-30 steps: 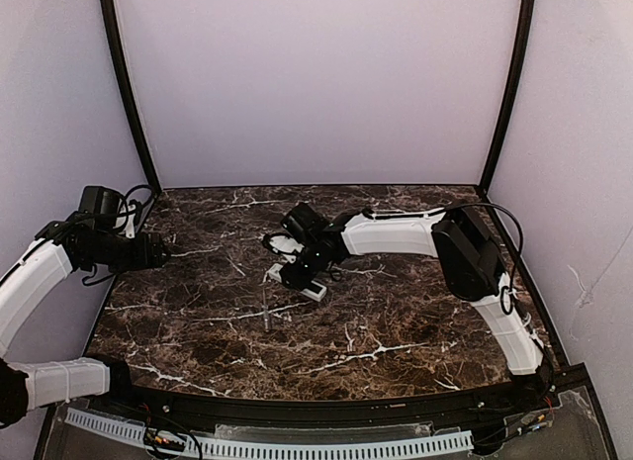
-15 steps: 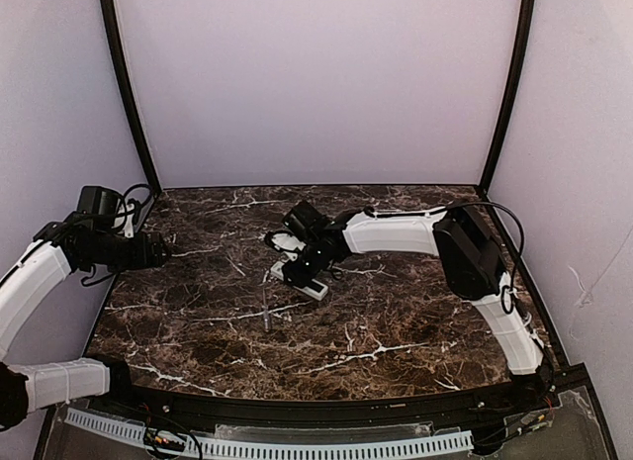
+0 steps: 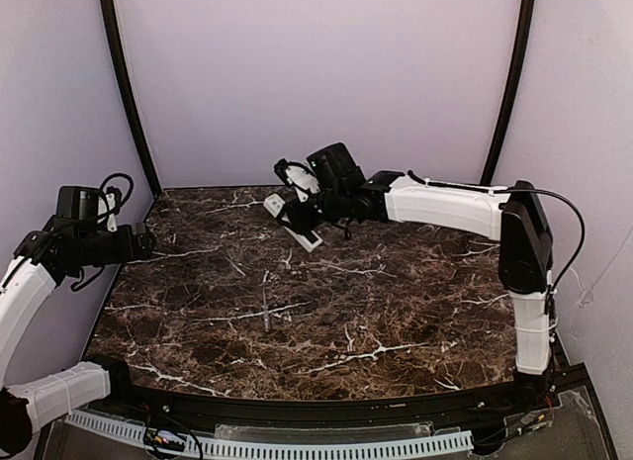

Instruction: Unload the batteries from the remote control

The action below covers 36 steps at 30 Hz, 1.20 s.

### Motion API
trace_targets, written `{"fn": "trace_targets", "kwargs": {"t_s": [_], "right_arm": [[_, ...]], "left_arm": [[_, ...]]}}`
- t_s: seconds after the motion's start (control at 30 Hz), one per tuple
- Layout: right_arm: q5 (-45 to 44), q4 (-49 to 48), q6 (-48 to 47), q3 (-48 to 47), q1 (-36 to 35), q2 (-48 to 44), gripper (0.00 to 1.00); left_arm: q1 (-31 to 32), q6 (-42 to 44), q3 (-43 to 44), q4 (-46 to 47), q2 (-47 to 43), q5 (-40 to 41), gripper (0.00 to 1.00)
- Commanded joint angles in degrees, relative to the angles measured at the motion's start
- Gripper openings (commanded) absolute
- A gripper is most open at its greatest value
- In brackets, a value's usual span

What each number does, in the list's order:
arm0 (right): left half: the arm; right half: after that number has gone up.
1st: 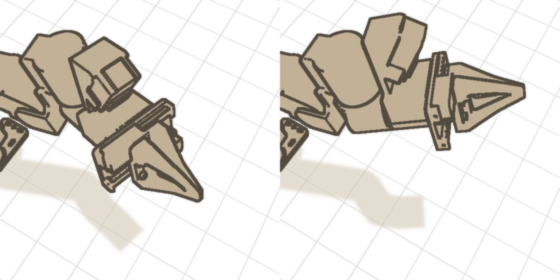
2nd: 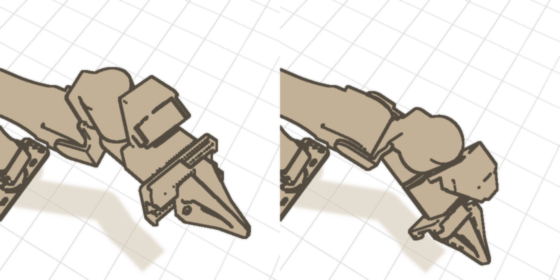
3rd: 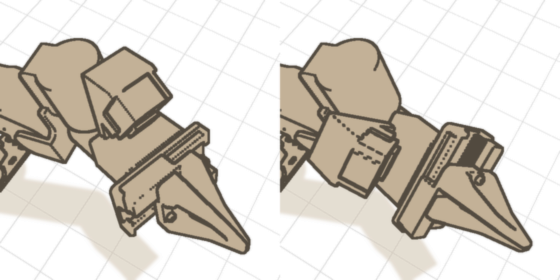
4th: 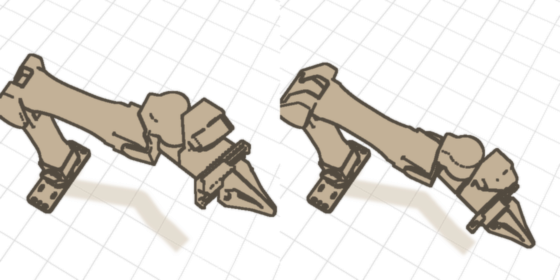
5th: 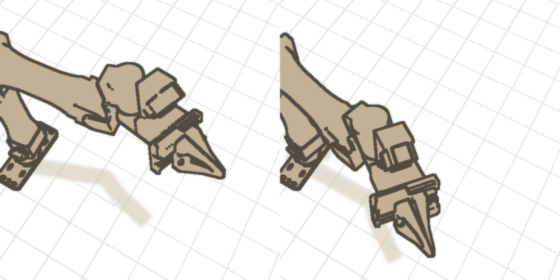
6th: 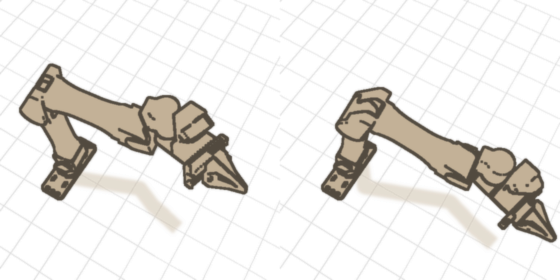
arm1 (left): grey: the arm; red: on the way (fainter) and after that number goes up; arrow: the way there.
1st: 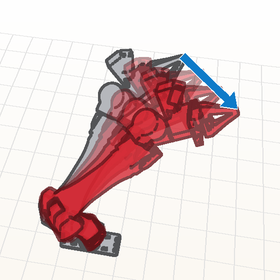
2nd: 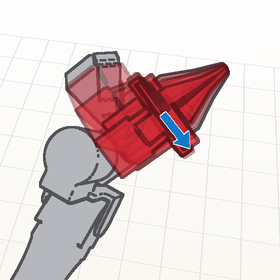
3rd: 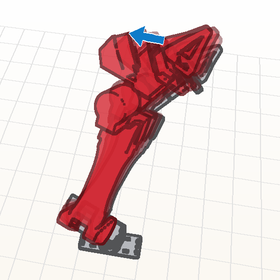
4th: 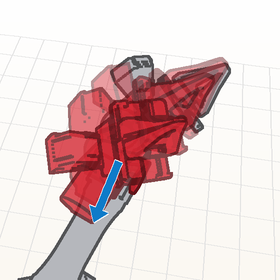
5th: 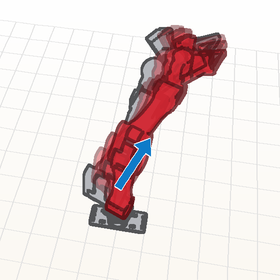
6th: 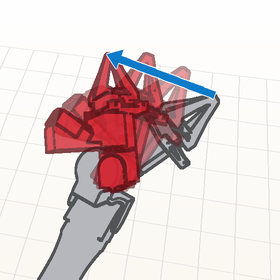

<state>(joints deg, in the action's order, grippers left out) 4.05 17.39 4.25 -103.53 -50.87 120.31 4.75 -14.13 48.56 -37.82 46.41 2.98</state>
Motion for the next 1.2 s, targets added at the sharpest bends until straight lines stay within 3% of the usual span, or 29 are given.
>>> {"fn": "trace_targets", "kwargs": {"t_s": [0.0, 0.17, 0.37, 0.5, 0.57, 0.87, 1.17], "right_arm": [[3.7, -9.5, 6.9, 1.5, 1.5, -4.8, 0.13], [10.2, -23.1, 19.1, 6.6, 4.4, -11.3, 0.09], [5.8, -42.0, 27.2, 21.0, 4.8, -21.9, 0.05], [5.9, -55.4, 32.1, 29.9, 4.8, -26.2, 0.02], [6.4, -62.3, 34.3, 33.6, 4.8, -27.6, 0.01], [13.8, -88.4, 43.4, 43.3, 4.7, -27.6, 0.0], [16.7, -92.2, 46.4, 41.3, 2.6, -24.7, 0.0]], "left_arm": [[-0.1, 0.2, 2.0, 1.1, -2.1, -5.8, 0.99], [-0.2, -0.2, 1.2, 8.7, -4.2, -13.3, 0.99], [-0.1, -4.1, 2.3, 17.0, -0.7, -29.9, 0.93], [1.3, -11.2, -0.3, 30.3, 1.8, -44.3, 0.91], [4.0, -13.3, -0.9, 37.0, 3.4, -46.9, 0.9], [19.5, -16.9, 2.7, 56.1, 14.1, -50.9, 0.88], [29.0, -13.6, 7.5, 61.9, 21.4, -49.4, 0.87]]}}
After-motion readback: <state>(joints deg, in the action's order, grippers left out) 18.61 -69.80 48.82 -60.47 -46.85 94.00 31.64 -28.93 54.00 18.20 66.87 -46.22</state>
